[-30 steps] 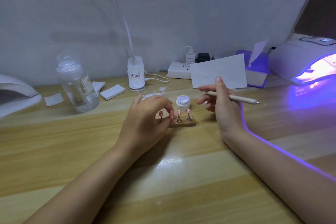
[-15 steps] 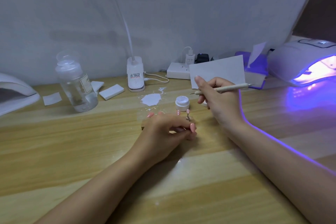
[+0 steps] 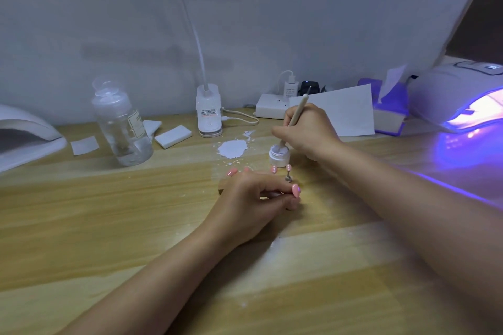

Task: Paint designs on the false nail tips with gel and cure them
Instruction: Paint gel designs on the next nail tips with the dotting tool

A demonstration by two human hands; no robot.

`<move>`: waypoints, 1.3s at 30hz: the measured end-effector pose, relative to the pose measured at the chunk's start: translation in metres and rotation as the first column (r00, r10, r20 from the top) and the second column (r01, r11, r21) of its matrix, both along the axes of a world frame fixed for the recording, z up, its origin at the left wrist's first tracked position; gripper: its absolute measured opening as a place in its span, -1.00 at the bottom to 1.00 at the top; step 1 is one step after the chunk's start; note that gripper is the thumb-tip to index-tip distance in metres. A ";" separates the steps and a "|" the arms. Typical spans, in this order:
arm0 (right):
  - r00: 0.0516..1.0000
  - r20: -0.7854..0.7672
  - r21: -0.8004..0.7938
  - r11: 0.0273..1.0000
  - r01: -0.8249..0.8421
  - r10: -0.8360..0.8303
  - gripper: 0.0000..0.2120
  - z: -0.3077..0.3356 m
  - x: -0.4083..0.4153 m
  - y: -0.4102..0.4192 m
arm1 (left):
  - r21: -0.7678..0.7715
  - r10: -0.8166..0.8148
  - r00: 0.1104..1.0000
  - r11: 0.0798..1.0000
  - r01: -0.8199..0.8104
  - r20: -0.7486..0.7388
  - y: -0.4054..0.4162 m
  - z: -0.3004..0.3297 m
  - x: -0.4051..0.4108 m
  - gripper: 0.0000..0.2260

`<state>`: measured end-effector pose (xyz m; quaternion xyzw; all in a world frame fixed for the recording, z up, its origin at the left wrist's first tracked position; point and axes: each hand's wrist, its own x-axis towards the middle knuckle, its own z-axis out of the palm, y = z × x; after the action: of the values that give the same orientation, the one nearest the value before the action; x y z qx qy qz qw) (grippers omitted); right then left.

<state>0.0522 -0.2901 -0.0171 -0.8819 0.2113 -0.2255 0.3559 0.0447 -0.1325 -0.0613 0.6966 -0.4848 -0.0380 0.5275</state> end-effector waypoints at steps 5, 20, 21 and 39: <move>1.000 -0.001 -0.009 1.000 -0.005 0.005 -0.70 0.001 0.001 0.001 | -0.002 -0.008 1.000 1.000 0.008 0.006 0.000 0.001 0.000 -0.92; 0.967 0.254 0.146 0.988 -0.046 0.008 -0.69 -0.001 -0.018 0.002 | -0.022 -0.004 0.998 1.000 0.006 0.069 -0.001 0.001 0.000 -0.95; 0.954 0.301 0.204 0.976 -0.072 0.008 -0.71 0.000 -0.025 0.004 | -0.017 0.000 0.998 1.000 0.001 0.070 -0.001 0.001 0.001 -0.95; 0.852 0.524 0.517 0.788 -0.335 0.019 -0.65 -0.023 -0.083 0.039 | 0.054 0.043 0.992 0.997 -0.050 0.120 0.000 0.001 0.001 -0.91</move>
<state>-0.0308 -0.2514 -0.0400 -0.6556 0.0864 -0.3294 0.6740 0.0456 -0.1321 -0.0598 0.7235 -0.4977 0.0018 0.4783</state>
